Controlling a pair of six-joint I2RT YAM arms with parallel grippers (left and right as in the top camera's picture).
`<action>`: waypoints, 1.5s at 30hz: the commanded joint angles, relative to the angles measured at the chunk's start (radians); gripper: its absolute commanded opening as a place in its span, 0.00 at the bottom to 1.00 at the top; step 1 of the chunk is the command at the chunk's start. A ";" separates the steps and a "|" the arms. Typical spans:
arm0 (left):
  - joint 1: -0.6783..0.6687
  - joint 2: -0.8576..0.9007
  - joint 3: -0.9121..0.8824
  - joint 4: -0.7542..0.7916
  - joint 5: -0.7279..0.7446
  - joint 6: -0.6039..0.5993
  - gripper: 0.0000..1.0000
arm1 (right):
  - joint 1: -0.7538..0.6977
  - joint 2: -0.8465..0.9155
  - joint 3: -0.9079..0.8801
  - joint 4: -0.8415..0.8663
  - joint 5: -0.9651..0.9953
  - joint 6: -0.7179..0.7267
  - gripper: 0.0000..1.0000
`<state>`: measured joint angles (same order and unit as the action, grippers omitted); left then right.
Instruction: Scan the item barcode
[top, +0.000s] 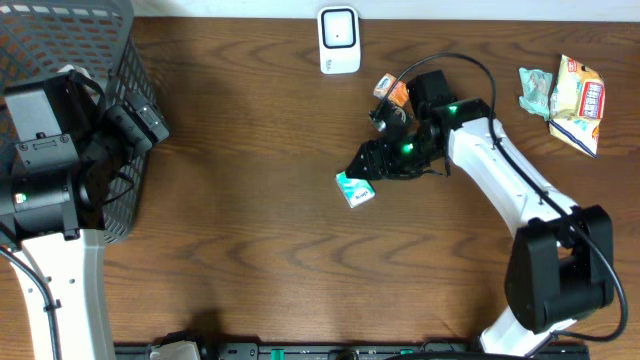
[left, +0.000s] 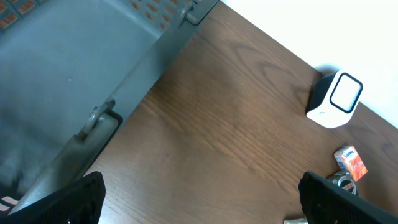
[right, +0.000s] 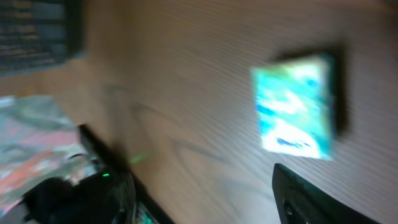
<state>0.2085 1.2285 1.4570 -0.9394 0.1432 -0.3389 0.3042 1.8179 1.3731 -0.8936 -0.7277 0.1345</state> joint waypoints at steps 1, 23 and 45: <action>0.005 0.000 0.001 -0.002 -0.010 0.013 0.98 | 0.032 -0.015 0.015 0.044 -0.143 0.010 0.91; 0.005 0.000 0.001 -0.002 -0.010 0.013 0.98 | 0.318 -0.015 -0.017 0.025 0.505 0.459 0.42; 0.005 0.000 0.001 -0.002 -0.010 0.013 0.98 | 0.351 0.093 -0.191 0.204 0.715 0.703 0.06</action>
<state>0.2085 1.2289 1.4570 -0.9390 0.1429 -0.3389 0.6750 1.8904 1.1851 -0.6933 -0.0517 0.8162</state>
